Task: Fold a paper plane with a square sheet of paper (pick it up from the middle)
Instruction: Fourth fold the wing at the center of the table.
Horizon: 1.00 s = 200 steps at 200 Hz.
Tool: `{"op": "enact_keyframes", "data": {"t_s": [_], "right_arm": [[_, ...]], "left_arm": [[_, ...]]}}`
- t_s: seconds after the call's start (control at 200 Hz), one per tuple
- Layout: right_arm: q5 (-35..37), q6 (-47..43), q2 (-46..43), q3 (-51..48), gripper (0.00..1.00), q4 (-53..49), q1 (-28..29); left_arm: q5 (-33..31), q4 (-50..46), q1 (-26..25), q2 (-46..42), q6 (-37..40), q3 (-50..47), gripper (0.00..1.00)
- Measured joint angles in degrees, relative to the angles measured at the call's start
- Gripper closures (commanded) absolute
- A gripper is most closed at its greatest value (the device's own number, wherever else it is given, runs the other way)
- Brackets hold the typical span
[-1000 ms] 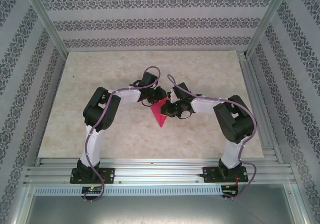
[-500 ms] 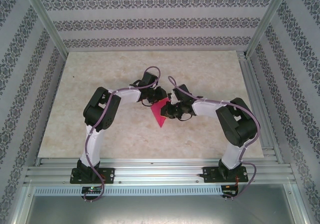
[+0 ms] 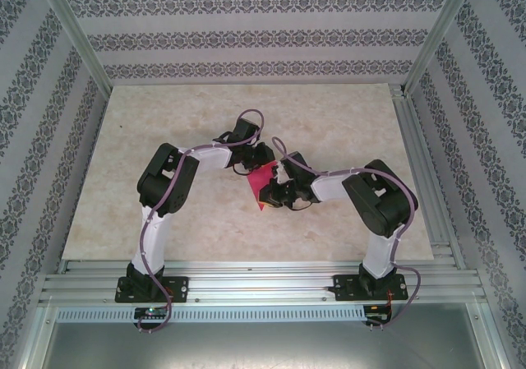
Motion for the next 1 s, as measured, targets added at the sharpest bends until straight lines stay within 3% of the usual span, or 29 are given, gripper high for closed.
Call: {"op": "enact_keyframes", "data": {"t_s": [0.31,0.729,0.999], "right_arm": [[3.08,-0.04,-4.92,-0.31,0.90,-5.07,2.60],[3.50,-0.28,-1.60,0.61,0.92,-5.44,3.76],[3.26,-0.24,-1.60,0.00,0.93,-4.46,3.52]], "left_arm": [[0.00,0.00,0.00,0.00,0.02,0.00,0.77],[0.02,-0.24,0.00,0.04,0.22,0.33,0.76],[0.94,-2.99,0.98,1.95,0.83,6.05,0.72]]}}
